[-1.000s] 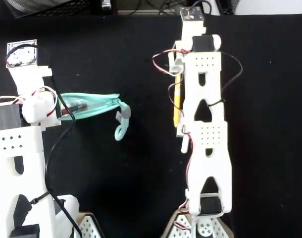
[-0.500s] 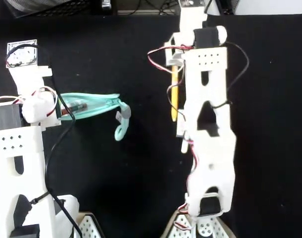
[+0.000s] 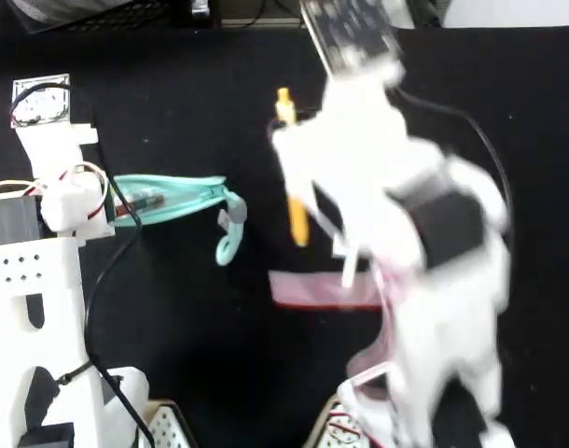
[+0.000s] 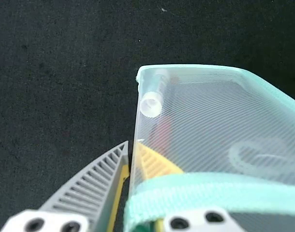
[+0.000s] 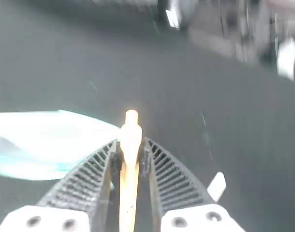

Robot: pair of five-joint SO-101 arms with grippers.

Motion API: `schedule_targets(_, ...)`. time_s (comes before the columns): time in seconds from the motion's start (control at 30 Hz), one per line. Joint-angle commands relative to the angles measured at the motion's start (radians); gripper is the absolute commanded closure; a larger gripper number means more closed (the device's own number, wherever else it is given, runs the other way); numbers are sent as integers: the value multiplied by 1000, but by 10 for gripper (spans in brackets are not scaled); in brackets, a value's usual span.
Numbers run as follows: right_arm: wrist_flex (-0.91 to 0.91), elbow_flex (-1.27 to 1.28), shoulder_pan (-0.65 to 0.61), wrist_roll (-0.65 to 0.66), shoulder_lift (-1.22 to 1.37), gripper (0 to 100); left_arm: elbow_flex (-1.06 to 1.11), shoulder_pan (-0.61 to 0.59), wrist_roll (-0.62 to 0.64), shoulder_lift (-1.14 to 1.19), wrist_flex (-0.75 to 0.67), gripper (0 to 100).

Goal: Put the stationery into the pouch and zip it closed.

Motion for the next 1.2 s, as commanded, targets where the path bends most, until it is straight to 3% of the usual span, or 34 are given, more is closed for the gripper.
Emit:
schedule_targets(0.0,-170,202,-118,11,-291,986,48,1,6,18,-6,970)
schedule_targets(0.13,-474,515,-213,9,-568,986,48,1,6,18,-6,970)
schedule_targets(0.27,-924,883,-265,18,-791,985,48,5,6,18,-6,970)
schedule_targets(0.37,-1191,1164,-301,106,-894,985,48,5,6,18,-6,970)
schedule_targets(0.47,-1339,1366,-334,215,-941,986,48,5,6,18,-6,970)
schedule_targets(0.63,-1455,1469,-347,242,-951,986,48,7,6,18,-15,970)
schedule_targets(0.83,-1471,1466,-347,239,-949,986,50,7,6,20,-25,970)
schedule_targets(1.0,-1473,1458,-347,137,-947,986,50,7,6,20,-25,970)
schedule_targets(1.17,-1470,1374,-348,123,-894,986,50,7,6,20,-25,970)
